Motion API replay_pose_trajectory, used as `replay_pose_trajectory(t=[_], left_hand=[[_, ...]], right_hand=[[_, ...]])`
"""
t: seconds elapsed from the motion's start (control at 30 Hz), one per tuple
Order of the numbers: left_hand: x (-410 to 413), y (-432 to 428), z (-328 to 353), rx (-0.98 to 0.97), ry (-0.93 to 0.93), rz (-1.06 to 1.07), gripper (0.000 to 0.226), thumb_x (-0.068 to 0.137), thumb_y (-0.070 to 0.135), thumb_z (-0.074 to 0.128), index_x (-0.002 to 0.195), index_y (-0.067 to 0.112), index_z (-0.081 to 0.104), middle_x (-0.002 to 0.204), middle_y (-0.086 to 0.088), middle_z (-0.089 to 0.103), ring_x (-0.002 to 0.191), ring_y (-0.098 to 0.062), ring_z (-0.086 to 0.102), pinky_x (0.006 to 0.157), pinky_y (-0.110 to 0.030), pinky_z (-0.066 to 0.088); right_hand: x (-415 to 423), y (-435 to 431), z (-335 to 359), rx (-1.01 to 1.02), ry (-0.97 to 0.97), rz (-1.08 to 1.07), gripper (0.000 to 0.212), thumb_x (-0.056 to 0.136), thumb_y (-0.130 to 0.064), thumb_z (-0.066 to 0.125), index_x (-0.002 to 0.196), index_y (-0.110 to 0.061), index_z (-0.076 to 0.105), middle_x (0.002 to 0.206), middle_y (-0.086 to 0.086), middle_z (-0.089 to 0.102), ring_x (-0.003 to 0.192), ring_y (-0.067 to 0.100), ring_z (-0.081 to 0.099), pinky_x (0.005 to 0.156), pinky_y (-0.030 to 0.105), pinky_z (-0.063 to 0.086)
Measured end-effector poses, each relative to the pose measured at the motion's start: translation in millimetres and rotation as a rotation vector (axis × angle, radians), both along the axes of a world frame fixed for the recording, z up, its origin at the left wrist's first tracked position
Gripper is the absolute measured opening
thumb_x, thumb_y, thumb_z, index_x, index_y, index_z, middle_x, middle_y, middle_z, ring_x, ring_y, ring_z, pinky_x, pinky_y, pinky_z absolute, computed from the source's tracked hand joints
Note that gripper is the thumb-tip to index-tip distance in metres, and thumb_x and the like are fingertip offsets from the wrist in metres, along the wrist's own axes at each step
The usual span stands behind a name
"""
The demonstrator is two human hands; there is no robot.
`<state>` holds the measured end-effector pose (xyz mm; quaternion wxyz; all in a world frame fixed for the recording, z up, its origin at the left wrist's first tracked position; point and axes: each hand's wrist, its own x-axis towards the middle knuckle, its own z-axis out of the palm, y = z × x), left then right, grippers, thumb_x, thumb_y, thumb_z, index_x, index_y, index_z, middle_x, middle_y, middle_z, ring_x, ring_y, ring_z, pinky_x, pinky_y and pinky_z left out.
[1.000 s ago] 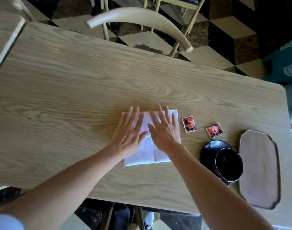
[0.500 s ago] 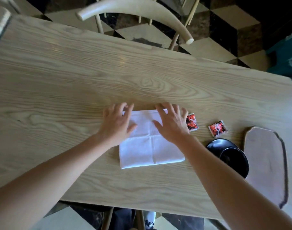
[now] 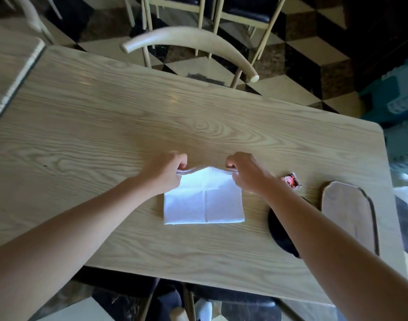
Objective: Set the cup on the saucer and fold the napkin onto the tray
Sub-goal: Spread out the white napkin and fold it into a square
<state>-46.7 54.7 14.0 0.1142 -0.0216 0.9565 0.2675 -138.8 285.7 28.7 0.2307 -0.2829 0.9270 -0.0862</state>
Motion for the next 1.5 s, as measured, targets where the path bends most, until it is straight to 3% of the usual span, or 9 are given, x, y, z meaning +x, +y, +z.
replay_pose_trajectory(t=[0.23, 0.37, 0.57, 0.77, 0.9, 1.03, 1.2, 1.3, 1.5], left_hand=[[67, 19, -7, -0.151, 0.143, -0.186, 0.036, 0.058, -0.002, 0.058, 0.083, 0.023, 0.049, 0.08, 0.012, 0.048, 0.077, -0.02, 0.05, 0.058, -0.031, 0.044], [95, 34, -29, -0.289, 0.209, -0.22, 0.034, 0.059, 0.001, 0.065, 0.085, 0.022, 0.058, 0.085, 0.006, 0.059, 0.082, -0.022, 0.053, 0.064, -0.029, 0.046], [117, 46, -46, -0.316, 0.184, -0.136, 0.031, 0.059, 0.004, 0.064, 0.086, 0.018, 0.059, 0.086, -0.001, 0.057, 0.085, -0.03, 0.054, 0.077, -0.037, 0.051], [120, 56, -34, -0.362, 0.195, -0.049, 0.023, 0.072, 0.036, 0.051, 0.081, 0.016, 0.06, 0.085, -0.002, 0.057, 0.085, -0.03, 0.051, 0.076, -0.039, 0.048], [96, 63, -31, -0.308, 0.271, 0.003, 0.029, 0.09, 0.034, 0.041, 0.097, 0.014, 0.06, 0.106, -0.006, 0.059, 0.094, -0.031, 0.053, 0.08, -0.044, 0.047], [76, 65, -47, -0.318, 0.162, -0.014, 0.046, 0.096, 0.039, 0.035, 0.13, 0.012, 0.051, 0.14, -0.016, 0.048, 0.129, -0.038, 0.045, 0.102, -0.048, 0.041], [75, 66, -63, -0.325, 0.11, -0.1, 0.061, 0.097, 0.046, 0.027, 0.149, 0.014, 0.033, 0.16, -0.013, 0.025, 0.148, -0.036, 0.017, 0.116, -0.048, 0.021], [76, 62, -70, -0.317, 0.07, -0.116, 0.065, 0.097, 0.052, 0.024, 0.152, 0.017, 0.024, 0.162, -0.013, 0.018, 0.15, -0.035, 0.011, 0.117, -0.05, 0.019], [74, 59, -72, -0.317, 0.021, -0.13, 0.069, 0.095, 0.058, 0.021, 0.154, 0.023, 0.014, 0.163, -0.014, 0.008, 0.15, -0.037, 0.005, 0.115, -0.058, 0.019]], right_hand=[[67, 44, 4, -0.05, 0.139, 0.033, 0.03, 0.08, -0.001, 0.058, 0.102, -0.02, 0.064, 0.107, 0.0, 0.061, 0.106, 0.026, 0.054, 0.07, 0.03, 0.038], [102, 59, -23, -0.072, 0.225, 0.054, 0.03, 0.068, 0.004, 0.062, 0.09, -0.017, 0.066, 0.091, 0.005, 0.064, 0.089, 0.035, 0.06, 0.071, 0.046, 0.054], [124, 68, -47, -0.092, 0.244, 0.016, 0.024, 0.073, 0.005, 0.062, 0.091, -0.012, 0.066, 0.092, 0.008, 0.064, 0.087, 0.036, 0.058, 0.067, 0.046, 0.056], [130, 69, -29, -0.027, 0.168, 0.072, 0.025, 0.081, -0.017, 0.059, 0.105, -0.018, 0.067, 0.107, 0.001, 0.066, 0.105, 0.03, 0.054, 0.094, 0.042, 0.044], [115, 51, -10, -0.121, 0.188, 0.022, 0.019, 0.088, -0.023, 0.054, 0.1, -0.018, 0.068, 0.097, 0.0, 0.071, 0.101, 0.027, 0.058, 0.092, 0.037, 0.041], [89, 21, -24, -0.29, 0.272, -0.122, 0.033, 0.088, -0.024, 0.048, 0.115, -0.018, 0.066, 0.11, 0.003, 0.069, 0.111, 0.032, 0.057, 0.094, 0.042, 0.048], [97, -2, -61, -0.094, 0.089, -0.099, 0.055, 0.102, -0.033, 0.036, 0.154, -0.019, 0.025, 0.163, 0.011, 0.019, 0.152, 0.035, 0.006, 0.122, 0.046, 0.01], [107, 1, -70, -0.003, 0.049, -0.158, 0.062, 0.103, -0.041, 0.028, 0.157, -0.019, 0.007, 0.165, 0.012, -0.005, 0.152, 0.032, -0.01, 0.123, 0.049, -0.002], [131, 4, -72, 0.064, 0.035, -0.24, 0.069, 0.101, -0.05, 0.018, 0.156, -0.014, -0.003, 0.165, 0.009, -0.013, 0.151, 0.026, -0.016, 0.12, 0.053, -0.01]])
